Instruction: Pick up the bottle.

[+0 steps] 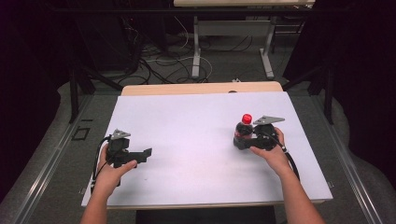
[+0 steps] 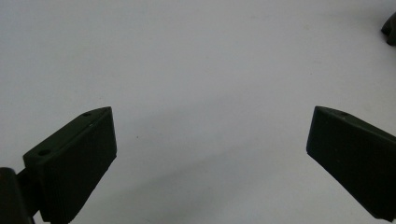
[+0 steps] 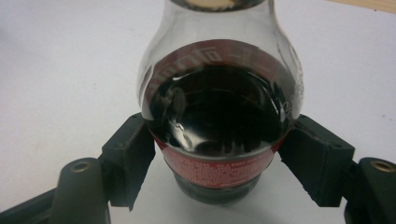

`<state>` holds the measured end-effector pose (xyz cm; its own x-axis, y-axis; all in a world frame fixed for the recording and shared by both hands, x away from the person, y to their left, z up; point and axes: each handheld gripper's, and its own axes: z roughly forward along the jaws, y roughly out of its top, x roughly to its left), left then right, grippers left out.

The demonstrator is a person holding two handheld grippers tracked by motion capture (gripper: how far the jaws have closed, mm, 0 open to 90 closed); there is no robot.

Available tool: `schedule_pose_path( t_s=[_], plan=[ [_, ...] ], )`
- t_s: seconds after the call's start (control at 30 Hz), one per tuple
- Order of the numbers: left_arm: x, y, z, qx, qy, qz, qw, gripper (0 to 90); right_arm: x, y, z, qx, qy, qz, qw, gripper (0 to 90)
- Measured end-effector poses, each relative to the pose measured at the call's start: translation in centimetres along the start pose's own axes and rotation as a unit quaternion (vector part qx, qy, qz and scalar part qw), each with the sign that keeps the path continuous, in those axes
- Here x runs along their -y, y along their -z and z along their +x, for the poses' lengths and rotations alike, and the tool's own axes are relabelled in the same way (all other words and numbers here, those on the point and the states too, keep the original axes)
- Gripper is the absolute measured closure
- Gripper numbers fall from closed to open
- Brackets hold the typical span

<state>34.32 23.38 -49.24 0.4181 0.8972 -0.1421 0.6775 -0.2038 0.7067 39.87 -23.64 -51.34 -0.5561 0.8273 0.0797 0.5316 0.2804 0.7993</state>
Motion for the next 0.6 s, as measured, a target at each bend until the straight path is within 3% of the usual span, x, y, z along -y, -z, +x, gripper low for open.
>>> schedule_pose_path(
  t_s=[0.4,0.6],
  plan=[
    [0.07,-0.09,0.08,-0.001,0.004,-0.009,0.9999,1.8,-0.04,-0.29,-0.03,-0.003,0.003,-0.004,1.0000,27.2],
    [0.07,-0.10,0.03,-0.003,0.003,-0.005,1.0000,1.8,-0.11,-0.10,0.28,0.009,0.020,-0.005,0.9998,29.3]
  ],
)
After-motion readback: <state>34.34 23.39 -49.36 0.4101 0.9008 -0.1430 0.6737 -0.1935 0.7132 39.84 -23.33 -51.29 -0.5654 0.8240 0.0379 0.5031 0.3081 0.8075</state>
